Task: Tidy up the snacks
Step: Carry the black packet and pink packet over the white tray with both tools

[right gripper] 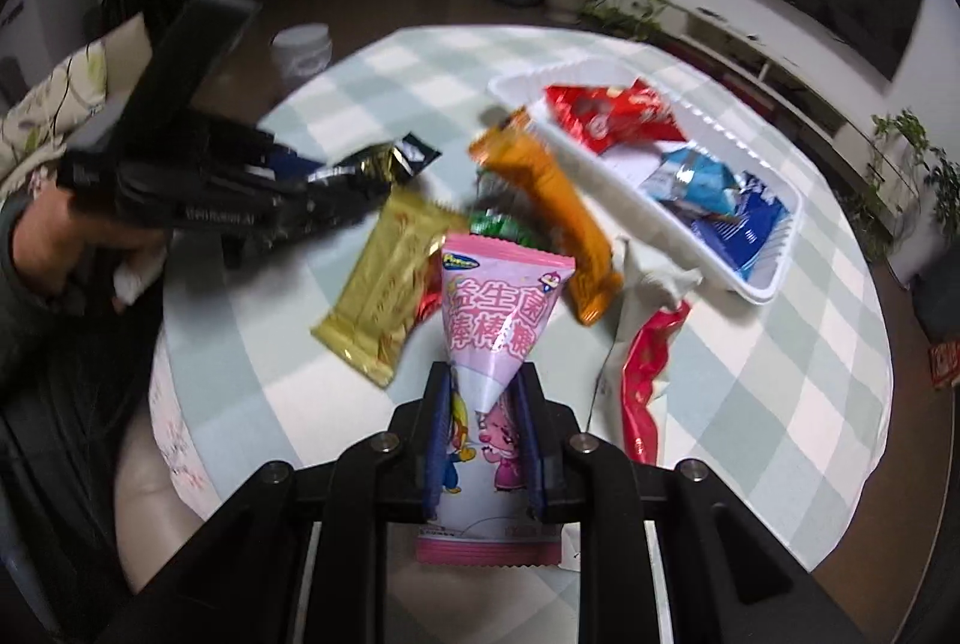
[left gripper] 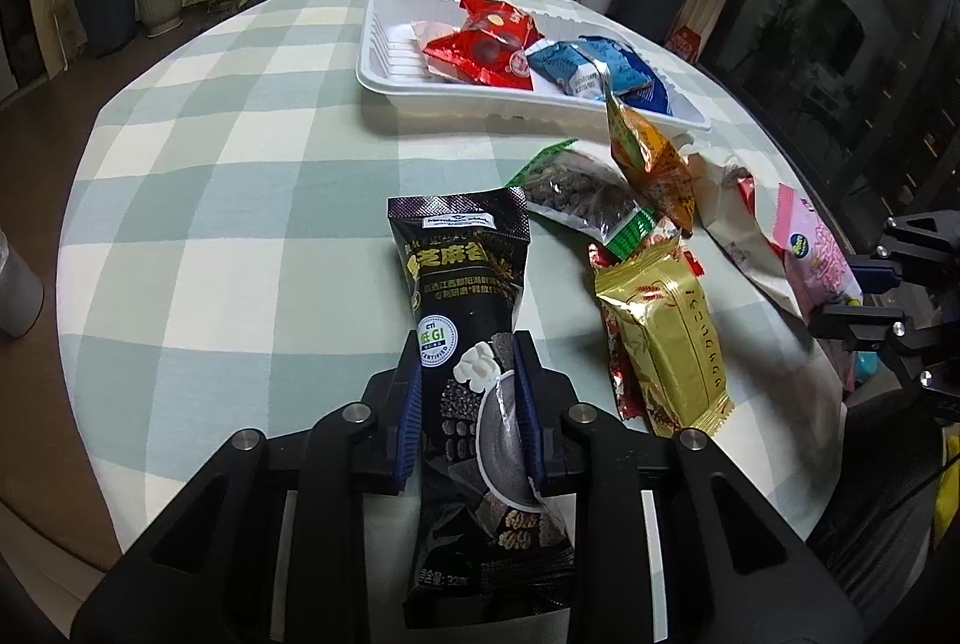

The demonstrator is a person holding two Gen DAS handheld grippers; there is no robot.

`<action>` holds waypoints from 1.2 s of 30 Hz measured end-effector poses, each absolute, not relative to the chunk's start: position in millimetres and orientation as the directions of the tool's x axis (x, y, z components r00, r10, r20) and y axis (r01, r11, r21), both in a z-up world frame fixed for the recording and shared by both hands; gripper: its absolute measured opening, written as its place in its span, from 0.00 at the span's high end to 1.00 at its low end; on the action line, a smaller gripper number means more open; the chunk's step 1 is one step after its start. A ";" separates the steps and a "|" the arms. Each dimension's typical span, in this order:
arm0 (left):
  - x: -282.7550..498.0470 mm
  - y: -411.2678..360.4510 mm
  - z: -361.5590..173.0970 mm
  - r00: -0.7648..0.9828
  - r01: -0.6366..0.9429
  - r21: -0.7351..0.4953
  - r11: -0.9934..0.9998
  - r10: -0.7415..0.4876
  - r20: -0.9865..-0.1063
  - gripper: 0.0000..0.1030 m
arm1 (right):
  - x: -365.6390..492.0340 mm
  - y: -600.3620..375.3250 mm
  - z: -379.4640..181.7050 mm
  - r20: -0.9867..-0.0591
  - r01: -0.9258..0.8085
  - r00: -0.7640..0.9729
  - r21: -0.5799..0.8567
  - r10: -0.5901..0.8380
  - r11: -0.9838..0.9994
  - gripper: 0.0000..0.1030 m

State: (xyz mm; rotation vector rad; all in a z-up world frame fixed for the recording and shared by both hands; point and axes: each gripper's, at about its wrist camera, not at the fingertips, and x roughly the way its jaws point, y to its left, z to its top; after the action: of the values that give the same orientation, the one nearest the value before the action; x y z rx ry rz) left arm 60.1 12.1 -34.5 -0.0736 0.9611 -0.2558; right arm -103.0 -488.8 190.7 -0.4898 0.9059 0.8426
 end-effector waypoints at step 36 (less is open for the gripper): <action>166.8 52.9 74.9 0.670 0.166 -0.316 0.934 -0.342 -0.659 0.76 | 52.0 -534.0 265.6 -0.458 -0.334 0.640 0.557 0.617 0.760 0.78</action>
State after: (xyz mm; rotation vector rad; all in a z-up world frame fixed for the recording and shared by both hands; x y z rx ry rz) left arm 166.8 52.9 74.9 -0.2387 0.7873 -0.2890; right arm 52.0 -534.0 265.6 0.4507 0.6811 0.5635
